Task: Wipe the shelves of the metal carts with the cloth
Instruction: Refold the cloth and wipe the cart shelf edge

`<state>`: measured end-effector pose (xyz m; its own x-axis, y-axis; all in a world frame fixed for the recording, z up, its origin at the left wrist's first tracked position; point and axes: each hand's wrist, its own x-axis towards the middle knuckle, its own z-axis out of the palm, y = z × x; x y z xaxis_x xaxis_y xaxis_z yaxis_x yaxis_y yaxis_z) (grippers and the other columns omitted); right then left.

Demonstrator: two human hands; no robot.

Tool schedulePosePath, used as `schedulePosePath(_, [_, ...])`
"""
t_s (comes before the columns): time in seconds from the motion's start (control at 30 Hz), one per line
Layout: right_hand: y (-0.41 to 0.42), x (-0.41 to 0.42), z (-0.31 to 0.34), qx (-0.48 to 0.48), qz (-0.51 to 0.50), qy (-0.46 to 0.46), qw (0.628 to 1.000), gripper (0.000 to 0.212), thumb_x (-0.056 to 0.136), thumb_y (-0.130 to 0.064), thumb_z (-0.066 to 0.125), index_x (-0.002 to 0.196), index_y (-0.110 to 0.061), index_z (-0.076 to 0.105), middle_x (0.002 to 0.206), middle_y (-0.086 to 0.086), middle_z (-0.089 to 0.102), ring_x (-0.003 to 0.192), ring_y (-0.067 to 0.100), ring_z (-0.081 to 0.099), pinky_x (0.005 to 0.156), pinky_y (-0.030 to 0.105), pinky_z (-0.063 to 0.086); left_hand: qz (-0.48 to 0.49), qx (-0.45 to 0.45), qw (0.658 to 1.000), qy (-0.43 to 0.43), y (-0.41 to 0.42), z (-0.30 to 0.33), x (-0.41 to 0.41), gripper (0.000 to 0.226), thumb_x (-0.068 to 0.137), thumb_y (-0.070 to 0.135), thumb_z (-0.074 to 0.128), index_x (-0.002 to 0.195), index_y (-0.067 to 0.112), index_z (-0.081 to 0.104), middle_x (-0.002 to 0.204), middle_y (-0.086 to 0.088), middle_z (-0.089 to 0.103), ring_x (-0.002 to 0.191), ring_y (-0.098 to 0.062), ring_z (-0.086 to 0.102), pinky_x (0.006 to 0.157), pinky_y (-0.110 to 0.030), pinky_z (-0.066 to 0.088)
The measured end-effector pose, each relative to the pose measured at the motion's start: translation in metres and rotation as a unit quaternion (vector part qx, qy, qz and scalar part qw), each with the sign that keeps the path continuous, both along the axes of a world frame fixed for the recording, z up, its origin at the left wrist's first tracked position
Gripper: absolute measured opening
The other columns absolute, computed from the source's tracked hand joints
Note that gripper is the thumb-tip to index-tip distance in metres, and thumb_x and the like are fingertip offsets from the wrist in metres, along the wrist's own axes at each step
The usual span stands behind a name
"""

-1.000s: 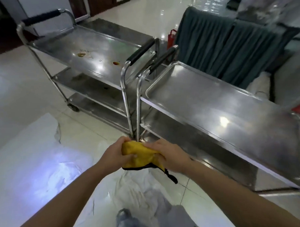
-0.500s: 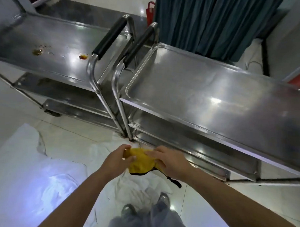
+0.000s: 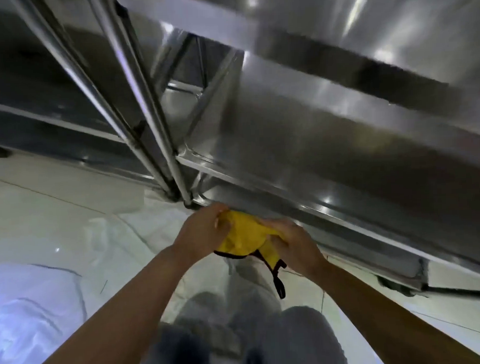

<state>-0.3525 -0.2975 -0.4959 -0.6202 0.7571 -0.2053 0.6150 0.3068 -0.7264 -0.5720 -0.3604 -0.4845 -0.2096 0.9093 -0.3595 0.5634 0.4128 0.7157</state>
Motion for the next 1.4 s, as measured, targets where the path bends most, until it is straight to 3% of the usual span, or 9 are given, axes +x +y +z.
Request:
schedulePosePath(0.13, [0.057, 0.005, -0.111, -0.023, -0.003, -0.023, 0.999, 0.037, 0.096, -0.006, 0.051, 0.132, -0.016, 0.055, 0.128, 0.002, 0.06, 0.119, 0.02, 0.056, 0.098, 0.015, 0.038, -0.06, 0.016, 0.997, 0.038, 0.055, -0.112, 0.008, 0.044, 0.093, 0.021, 0.056, 0.136, 0.015, 0.05, 0.133, -0.009, 0.056, 0.12, -0.027, 0.053, 0.102, -0.038, 0.041])
schedulePosePath(0.27, [0.095, 0.011, -0.179, -0.033, -0.041, -0.011, 0.999, 0.04, 0.096, -0.005, 0.051, 0.13, -0.027, 0.052, 0.121, -0.008, 0.056, 0.115, 0.014, 0.055, 0.088, 0.002, 0.036, -0.08, 0.053, 0.994, 0.049, 0.1, -0.188, 0.014, 0.045, 0.094, 0.024, 0.055, 0.137, 0.014, 0.049, 0.134, -0.012, 0.056, 0.12, -0.029, 0.053, 0.101, -0.04, 0.043])
schedulePosePath(0.4, [0.102, 0.021, -0.218, 0.025, -0.081, -0.065, 0.994, 0.041, 0.099, -0.01, 0.047, 0.14, -0.014, 0.044, 0.133, 0.009, 0.056, 0.12, 0.024, 0.054, 0.101, 0.024, 0.038, -0.065, 0.099, 0.993, 0.021, 0.108, -0.23, 0.009, 0.039, 0.093, 0.025, 0.054, 0.13, 0.011, 0.058, 0.126, -0.016, 0.061, 0.115, -0.033, 0.056, 0.097, -0.042, 0.045])
schedulePosePath(0.5, [0.097, 0.025, -0.224, 0.094, -0.073, -0.193, 0.974, 0.043, 0.101, -0.022, 0.044, 0.144, -0.019, 0.039, 0.118, 0.007, 0.061, 0.105, 0.023, 0.058, 0.089, 0.03, 0.044, -0.078, 0.079, 0.989, 0.1, 0.1, -0.247, 0.0, 0.043, 0.096, 0.032, 0.052, 0.137, 0.02, 0.05, 0.131, -0.01, 0.058, 0.121, -0.031, 0.053, 0.098, -0.039, 0.043])
schedulePosePath(0.73, [0.107, 0.001, -0.248, 0.298, 0.085, -0.316, 0.897, 0.055, 0.098, -0.046, 0.023, 0.147, -0.024, 0.035, 0.15, 0.009, 0.04, 0.138, 0.037, 0.035, 0.107, 0.057, 0.034, -0.146, -0.04, 0.94, 0.306, 0.12, -0.276, -0.021, 0.069, 0.096, 0.057, 0.033, 0.15, 0.021, 0.011, 0.159, -0.008, 0.013, 0.146, -0.029, 0.012, 0.113, -0.056, 0.018])
schedulePosePath(0.87, [0.105, -0.01, -0.271, 0.28, 0.081, -0.333, 0.897, 0.062, 0.096, -0.057, 0.016, 0.152, -0.031, 0.01, 0.159, 0.01, 0.011, 0.146, 0.037, 0.011, 0.112, 0.055, 0.022, -0.132, -0.087, 0.939, 0.306, 0.124, -0.29, -0.028, 0.081, 0.094, 0.064, 0.024, 0.152, 0.018, -0.008, 0.161, -0.005, -0.014, 0.148, -0.028, -0.011, 0.116, -0.058, 0.001])
schedulePosePath(1.03, [0.106, 0.014, -0.278, 0.304, 0.121, -0.302, 0.895, 0.055, 0.099, -0.055, 0.012, 0.151, -0.038, 0.011, 0.159, 0.012, 0.013, 0.146, 0.037, 0.012, 0.109, 0.057, 0.03, -0.143, -0.094, 0.929, 0.328, 0.123, -0.297, -0.028, 0.091, 0.088, 0.074, 0.01, 0.149, 0.015, -0.02, 0.158, -0.007, -0.024, 0.145, -0.027, -0.021, 0.115, -0.058, -0.007])
schedulePosePath(1.2, [0.112, -0.008, -0.292, 0.278, 0.014, -0.307, 0.91, 0.055, 0.094, -0.059, 0.006, 0.143, -0.049, -0.018, 0.159, 0.002, -0.017, 0.146, 0.026, -0.017, 0.117, 0.055, 0.006, -0.131, -0.103, 0.926, 0.339, 0.126, -0.297, -0.032, 0.104, 0.081, 0.082, 0.01, 0.148, 0.009, -0.021, 0.156, -0.015, -0.025, 0.144, -0.031, -0.023, 0.115, -0.059, -0.007])
schedulePosePath(1.4, [0.151, -0.081, -0.29, 0.281, 0.04, -0.314, 0.906, 0.059, 0.099, -0.054, 0.022, 0.149, -0.043, -0.008, 0.16, 0.006, -0.015, 0.147, 0.031, -0.013, 0.115, 0.06, 0.007, -0.144, -0.141, 0.92, 0.335, 0.132, -0.293, -0.03, 0.102, 0.083, 0.08, 0.011, 0.146, 0.007, -0.024, 0.154, -0.018, -0.029, 0.142, -0.035, -0.027, 0.114, -0.061, -0.006])
